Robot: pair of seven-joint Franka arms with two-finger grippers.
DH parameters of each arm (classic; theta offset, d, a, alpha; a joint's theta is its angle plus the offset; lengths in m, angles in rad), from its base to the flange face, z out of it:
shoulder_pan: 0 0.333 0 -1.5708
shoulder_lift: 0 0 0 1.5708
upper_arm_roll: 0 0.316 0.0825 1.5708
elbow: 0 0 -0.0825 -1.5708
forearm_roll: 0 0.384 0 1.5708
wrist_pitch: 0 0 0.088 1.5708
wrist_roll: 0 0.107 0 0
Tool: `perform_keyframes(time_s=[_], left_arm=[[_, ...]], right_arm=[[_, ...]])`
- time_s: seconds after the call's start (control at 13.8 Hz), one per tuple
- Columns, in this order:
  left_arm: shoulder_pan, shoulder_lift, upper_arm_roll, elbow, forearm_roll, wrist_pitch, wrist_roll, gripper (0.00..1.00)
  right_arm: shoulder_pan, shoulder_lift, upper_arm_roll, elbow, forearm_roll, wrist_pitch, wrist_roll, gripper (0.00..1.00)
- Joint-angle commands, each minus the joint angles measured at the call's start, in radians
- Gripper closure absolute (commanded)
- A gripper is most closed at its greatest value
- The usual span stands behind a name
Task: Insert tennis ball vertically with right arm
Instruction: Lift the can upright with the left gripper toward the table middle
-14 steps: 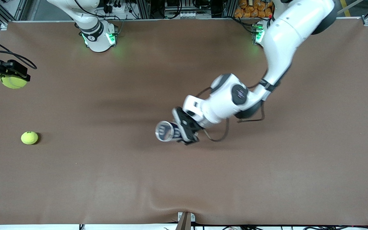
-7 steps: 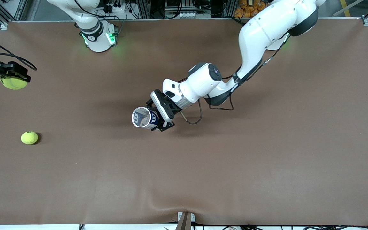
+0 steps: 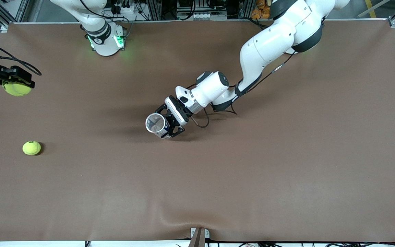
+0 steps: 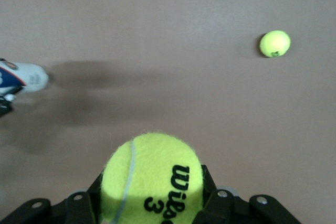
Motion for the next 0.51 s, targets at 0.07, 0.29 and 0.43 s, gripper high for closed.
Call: perform_keyframes(time_s=[0.07,0.29,0.43], left_arm=[[-0.023,0.035,0.002,0.022,-0.014,0.024,-0.004,0.26],[-0.038,0.046,0.022,0.025,-0.015,0.024,-0.006,0.26],[-0.044,0.055,0.025,0.032,-0.017,0.024,-0.004,0.26]], right_arm=[[0.078,0.034,-0.002,0.025,0.050,0.051,0.152,1.00],[0.183,0.073,-0.002,-0.004,0.050,0.158,0.335,1.00],[0.237,0.076,-0.002,-0.075,0.047,0.256,0.439,1.00]])
